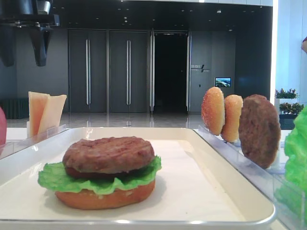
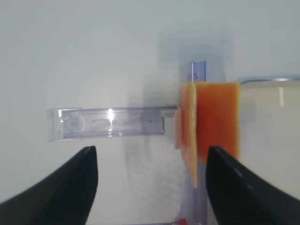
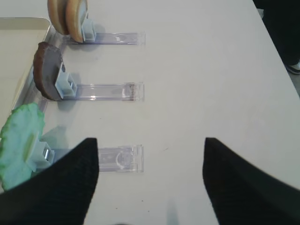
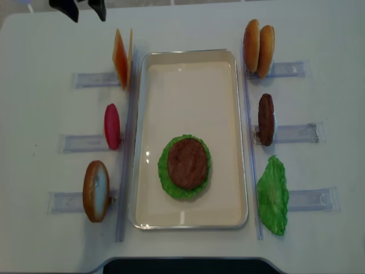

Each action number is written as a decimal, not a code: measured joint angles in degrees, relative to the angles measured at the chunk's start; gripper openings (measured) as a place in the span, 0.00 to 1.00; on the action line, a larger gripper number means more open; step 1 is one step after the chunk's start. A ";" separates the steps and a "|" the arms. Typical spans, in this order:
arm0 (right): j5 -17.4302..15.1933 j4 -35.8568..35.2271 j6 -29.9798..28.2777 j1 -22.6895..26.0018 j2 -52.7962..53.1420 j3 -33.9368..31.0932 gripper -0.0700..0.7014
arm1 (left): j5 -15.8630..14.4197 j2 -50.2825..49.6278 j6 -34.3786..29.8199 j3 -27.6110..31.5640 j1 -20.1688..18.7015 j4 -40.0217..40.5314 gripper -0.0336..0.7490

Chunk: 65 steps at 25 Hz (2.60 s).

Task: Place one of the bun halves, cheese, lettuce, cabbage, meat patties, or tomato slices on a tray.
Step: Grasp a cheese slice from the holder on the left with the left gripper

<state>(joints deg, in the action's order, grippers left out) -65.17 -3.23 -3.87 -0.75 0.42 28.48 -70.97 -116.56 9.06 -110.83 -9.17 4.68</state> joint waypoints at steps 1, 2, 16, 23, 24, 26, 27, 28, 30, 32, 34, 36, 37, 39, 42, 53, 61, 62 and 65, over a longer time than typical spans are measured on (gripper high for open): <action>0.00 0.00 0.00 0.00 0.00 0.00 0.71 | 0.00 -0.37 0.60 0.00 -0.77 0.19 0.74; 0.00 0.00 0.00 0.00 0.00 0.00 0.71 | 0.00 -0.84 1.15 0.00 -1.42 0.46 0.74; 0.00 0.00 0.00 0.00 0.00 0.00 0.71 | 0.00 -4.04 6.79 0.00 -4.96 -1.54 0.74; 0.00 0.00 0.06 0.00 0.00 0.00 0.71 | 0.00 -4.04 7.76 0.00 -7.33 -0.40 0.74; 0.00 0.00 0.06 0.00 0.00 0.00 0.71 | 0.00 -4.04 7.83 0.00 -7.64 -0.09 0.74; 0.00 0.00 0.06 0.00 0.00 0.00 0.71 | 0.00 -4.04 7.94 0.00 -8.13 0.08 0.74; 0.00 0.00 0.06 0.00 0.00 0.00 0.71 | 0.00 -4.04 7.99 0.00 -8.29 0.20 0.74; 0.00 0.00 0.06 0.00 0.00 0.00 0.71 | 0.00 -4.04 7.98 0.00 -8.43 0.33 0.74; 0.00 0.00 0.06 0.00 0.00 0.00 0.71 | 0.00 -4.04 8.63 0.00 -8.56 0.35 0.74; 0.00 0.00 0.06 0.00 0.00 0.00 0.71 | 0.00 -4.10 9.03 0.00 -8.68 0.35 0.74; 0.00 0.00 0.06 0.00 0.00 0.00 0.71 | 0.00 -4.34 9.15 0.00 -8.67 0.47 0.74; 0.00 0.00 0.06 0.00 0.00 0.00 0.71 | 0.00 -5.01 9.20 0.00 -8.67 0.25 0.74; 0.00 0.00 0.06 0.00 0.00 0.00 0.71 | 0.00 -5.31 9.20 0.00 -8.67 0.04 0.74; 0.00 0.00 0.06 0.00 0.00 0.00 0.71 | 0.00 -6.02 9.24 0.00 -8.67 -0.25 0.74; 0.00 0.00 0.06 0.00 0.00 0.00 0.71 | 0.00 -7.03 9.24 0.00 -8.67 -0.37 0.74; 0.00 0.00 0.06 0.00 0.00 0.00 0.71 | 0.16 -9.63 9.27 0.00 -8.67 -0.18 0.74; 0.00 -0.09 0.06 0.00 0.00 0.00 0.71 | 0.36 -10.91 9.27 0.00 -8.67 0.03 0.69; 0.00 -0.09 0.06 0.00 0.00 0.00 0.71 | 0.36 -10.91 9.14 0.00 -8.67 0.08 0.66; 0.00 -0.19 0.06 0.00 0.00 0.00 0.71 | 0.36 -10.91 8.13 0.00 -8.67 0.39 0.55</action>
<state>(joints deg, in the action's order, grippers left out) -65.17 -3.42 -3.81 -0.75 0.42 28.48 -70.61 -127.46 17.20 -110.83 -17.84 5.07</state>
